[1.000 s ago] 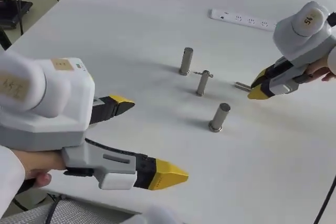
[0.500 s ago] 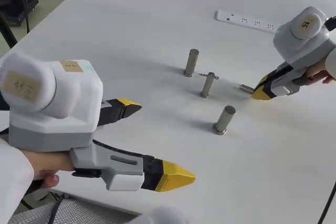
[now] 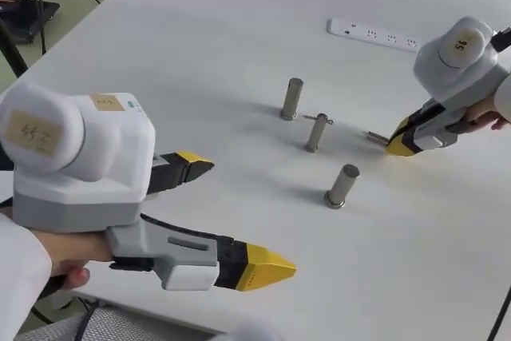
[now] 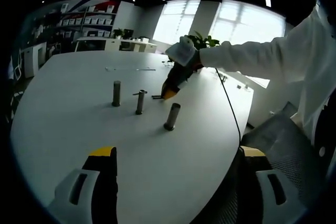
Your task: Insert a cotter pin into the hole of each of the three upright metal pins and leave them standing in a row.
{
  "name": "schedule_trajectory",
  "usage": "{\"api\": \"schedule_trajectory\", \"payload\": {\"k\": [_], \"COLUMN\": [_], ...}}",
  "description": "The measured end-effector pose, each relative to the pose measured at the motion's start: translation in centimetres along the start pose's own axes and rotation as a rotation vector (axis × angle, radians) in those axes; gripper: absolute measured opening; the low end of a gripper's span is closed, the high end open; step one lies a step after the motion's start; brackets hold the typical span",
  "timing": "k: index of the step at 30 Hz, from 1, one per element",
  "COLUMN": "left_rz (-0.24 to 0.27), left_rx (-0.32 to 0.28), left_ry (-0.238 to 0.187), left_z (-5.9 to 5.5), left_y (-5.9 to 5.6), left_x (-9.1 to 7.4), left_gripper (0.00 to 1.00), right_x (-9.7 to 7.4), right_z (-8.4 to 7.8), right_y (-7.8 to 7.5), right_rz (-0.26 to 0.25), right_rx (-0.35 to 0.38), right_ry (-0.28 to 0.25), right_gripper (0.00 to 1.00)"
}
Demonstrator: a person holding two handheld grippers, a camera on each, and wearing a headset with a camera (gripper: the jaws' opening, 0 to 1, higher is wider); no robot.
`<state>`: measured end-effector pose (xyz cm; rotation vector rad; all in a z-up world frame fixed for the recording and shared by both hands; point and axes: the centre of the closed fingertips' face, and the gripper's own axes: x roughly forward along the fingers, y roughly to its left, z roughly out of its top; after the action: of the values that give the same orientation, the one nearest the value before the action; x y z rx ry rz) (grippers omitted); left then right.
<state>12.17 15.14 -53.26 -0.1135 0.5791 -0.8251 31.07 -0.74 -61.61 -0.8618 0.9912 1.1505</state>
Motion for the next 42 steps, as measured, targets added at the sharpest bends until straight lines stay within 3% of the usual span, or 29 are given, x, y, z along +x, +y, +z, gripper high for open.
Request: {"api": "schedule_trajectory", "payload": {"k": [1,5,7,10,18,24,32,34,36,39,42], "left_rz": [0.001,0.0,0.002,0.001,0.002,-0.007,-0.014,-0.016,-0.017,-0.031,-0.044], "left_rx": [0.0,0.001,0.003,0.002,0.017,0.02,0.031,0.033,0.038,0.012,-0.056], "left_ry": [-0.001,0.005,0.009,0.012,0.022,-0.016,-0.028,-0.028,-0.038,-0.076,-0.139], "left_z": [0.0,-0.1,-0.2,-0.2,-0.2,1.2,2.6,3.0,3.7,5.0,6.8], "left_y": [0.0,-0.1,0.0,0.0,0.2,0.4,0.5,0.5,0.6,0.5,0.7], "left_x": [0.0,0.0,0.0,0.0,0.2,0.3,1.1,1.4,1.8,2.3,2.9], "left_gripper": [0.95,0.94,0.94,0.94,0.92,0.92,0.87,0.86,0.85,0.82,0.68], "right_x": [0.0,-0.2,-0.2,-0.1,-0.2,-0.4,-2.8,-3.6,-4.4,-6.1,-7.4], "right_z": [0.4,0.2,0.2,0.1,0.3,0.3,1.6,1.7,2.0,2.6,3.0], "right_y": [-0.1,-0.3,-0.2,-0.1,0.4,0.7,0.5,-0.3,0.1,1.3,2.7], "right_rz": [-0.002,-0.027,-0.028,-0.032,-0.06,-0.069,-0.135,-0.157,-0.176,-0.209,-0.239], "right_rx": [-0.006,0.003,0.05,0.0,-0.045,-0.076,-0.066,-0.069,-0.076,-0.093,-0.133], "right_ry": [-0.019,-0.009,-0.003,0.007,0.005,-0.014,-0.144,-0.178,-0.206,-0.272,-0.317], "right_gripper": [0.03,0.0,0.0,0.0,0.0,0.0,0.0,0.0,0.0,0.0,0.0]}}
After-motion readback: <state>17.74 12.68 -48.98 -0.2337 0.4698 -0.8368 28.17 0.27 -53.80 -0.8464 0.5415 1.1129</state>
